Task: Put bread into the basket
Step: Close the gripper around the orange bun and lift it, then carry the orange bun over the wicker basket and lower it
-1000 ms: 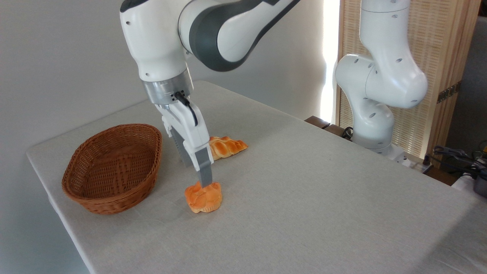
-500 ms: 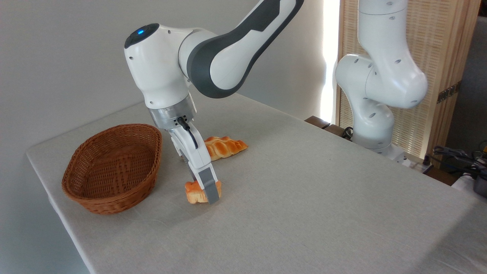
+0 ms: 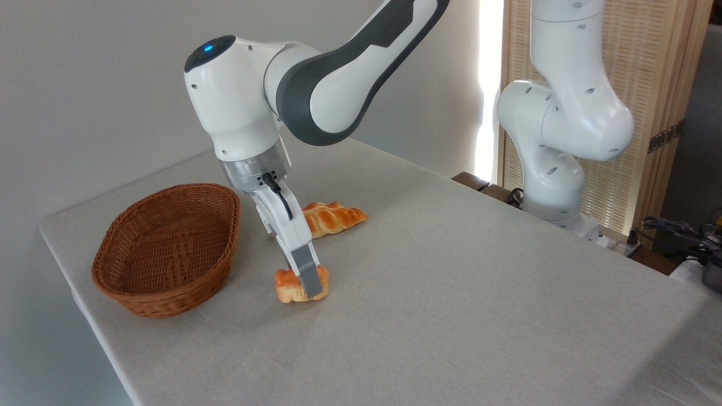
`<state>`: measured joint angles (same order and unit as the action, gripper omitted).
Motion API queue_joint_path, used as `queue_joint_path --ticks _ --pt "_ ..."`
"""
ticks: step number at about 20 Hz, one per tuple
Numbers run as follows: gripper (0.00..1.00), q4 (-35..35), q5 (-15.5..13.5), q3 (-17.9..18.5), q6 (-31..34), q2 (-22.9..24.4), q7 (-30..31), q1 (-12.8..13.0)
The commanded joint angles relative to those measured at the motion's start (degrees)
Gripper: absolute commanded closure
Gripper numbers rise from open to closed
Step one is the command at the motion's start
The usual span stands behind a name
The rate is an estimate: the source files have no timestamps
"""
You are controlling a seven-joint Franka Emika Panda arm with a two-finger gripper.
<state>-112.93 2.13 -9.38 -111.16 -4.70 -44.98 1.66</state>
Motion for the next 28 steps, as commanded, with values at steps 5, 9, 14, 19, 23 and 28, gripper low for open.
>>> queue_joint_path --ticks 5,9,14,19,23,28 --pt "0.77 -0.6 1.0 0.1 0.6 -0.1 -3.4 -0.1" --pt "0.85 -0.5 1.0 0.1 0.6 -0.1 -3.5 -0.1" --pt "0.97 1.4 -1.1 0.1 1.0 0.0 -3.1 -0.1" --pt "0.97 9.6 -21.7 2.5 8.8 -0.3 -2.7 -0.9" --pt "0.96 13.0 -33.9 4.2 8.2 -1.6 -2.7 -0.9" --pt "0.89 15.3 -39.5 2.6 -4.0 -6.5 -3.0 -0.2"
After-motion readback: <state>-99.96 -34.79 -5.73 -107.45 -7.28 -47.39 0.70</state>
